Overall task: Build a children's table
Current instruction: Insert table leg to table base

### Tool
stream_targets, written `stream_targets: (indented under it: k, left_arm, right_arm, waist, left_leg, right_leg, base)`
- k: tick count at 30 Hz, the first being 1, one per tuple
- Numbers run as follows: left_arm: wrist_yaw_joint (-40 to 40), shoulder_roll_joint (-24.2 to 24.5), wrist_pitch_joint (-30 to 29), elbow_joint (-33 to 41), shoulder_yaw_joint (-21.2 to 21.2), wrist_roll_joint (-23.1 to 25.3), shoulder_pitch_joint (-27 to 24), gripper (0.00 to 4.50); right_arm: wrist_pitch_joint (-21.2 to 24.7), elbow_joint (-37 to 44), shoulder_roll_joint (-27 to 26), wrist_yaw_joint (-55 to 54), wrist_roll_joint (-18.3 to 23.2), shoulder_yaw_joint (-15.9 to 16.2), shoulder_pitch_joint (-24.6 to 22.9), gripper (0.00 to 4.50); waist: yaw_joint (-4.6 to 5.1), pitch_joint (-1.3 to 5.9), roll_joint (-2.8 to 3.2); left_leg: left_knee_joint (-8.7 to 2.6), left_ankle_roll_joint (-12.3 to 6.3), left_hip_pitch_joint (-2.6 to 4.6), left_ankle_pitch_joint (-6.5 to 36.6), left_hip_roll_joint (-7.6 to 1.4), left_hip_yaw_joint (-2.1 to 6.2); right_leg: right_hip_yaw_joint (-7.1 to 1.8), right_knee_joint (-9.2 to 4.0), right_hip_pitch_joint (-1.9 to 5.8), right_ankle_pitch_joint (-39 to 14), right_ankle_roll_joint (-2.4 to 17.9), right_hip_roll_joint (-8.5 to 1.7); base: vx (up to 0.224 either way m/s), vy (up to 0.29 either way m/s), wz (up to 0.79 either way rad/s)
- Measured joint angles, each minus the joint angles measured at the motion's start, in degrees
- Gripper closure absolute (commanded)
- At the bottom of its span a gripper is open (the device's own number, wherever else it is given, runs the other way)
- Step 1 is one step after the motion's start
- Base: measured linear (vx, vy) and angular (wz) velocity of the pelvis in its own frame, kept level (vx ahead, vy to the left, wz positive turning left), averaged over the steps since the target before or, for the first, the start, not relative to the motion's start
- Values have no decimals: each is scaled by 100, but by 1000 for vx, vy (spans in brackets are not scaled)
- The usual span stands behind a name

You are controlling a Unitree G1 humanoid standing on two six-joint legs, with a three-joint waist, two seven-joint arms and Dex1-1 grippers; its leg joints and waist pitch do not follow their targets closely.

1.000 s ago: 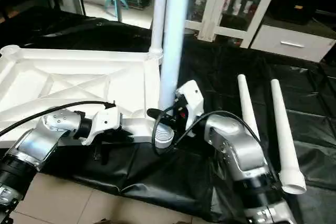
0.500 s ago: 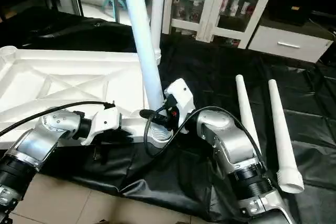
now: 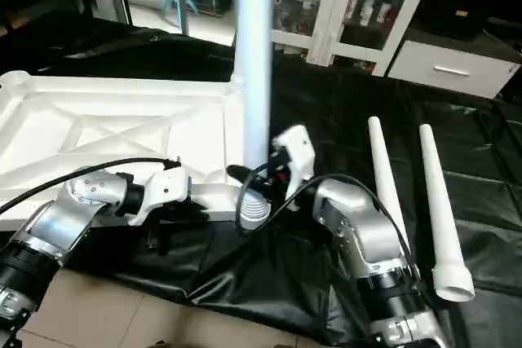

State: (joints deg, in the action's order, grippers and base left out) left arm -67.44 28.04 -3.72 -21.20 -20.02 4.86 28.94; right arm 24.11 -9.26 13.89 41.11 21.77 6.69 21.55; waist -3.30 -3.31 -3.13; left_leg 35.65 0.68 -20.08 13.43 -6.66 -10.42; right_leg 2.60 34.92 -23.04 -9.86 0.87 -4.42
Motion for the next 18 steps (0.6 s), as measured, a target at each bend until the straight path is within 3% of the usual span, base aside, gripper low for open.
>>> stream_targets:
  k: [9,18]
  left_arm:
    - [12,-23,3,-1,-7,9,0,450]
    - [10,-47,5,-3,-13,9,0,450]
  right_arm:
    - [-436,-79,-242,-27,298,-380,-424,263]
    - [-897,-27,-384,6,416,-517,-857,263]
  waist:
    - [-4,2,12]
    - [-20,8,25]
  left_leg:
    - [-2,0,-1,1,0,0]
    - [-12,0,-1,2,0,0]
  right_leg:
    - [1,-4,0,-1,-1,0]
    - [1,-12,0,-5,-7,0]
  base:
    - [0,0,0]
    - [0,0,0]
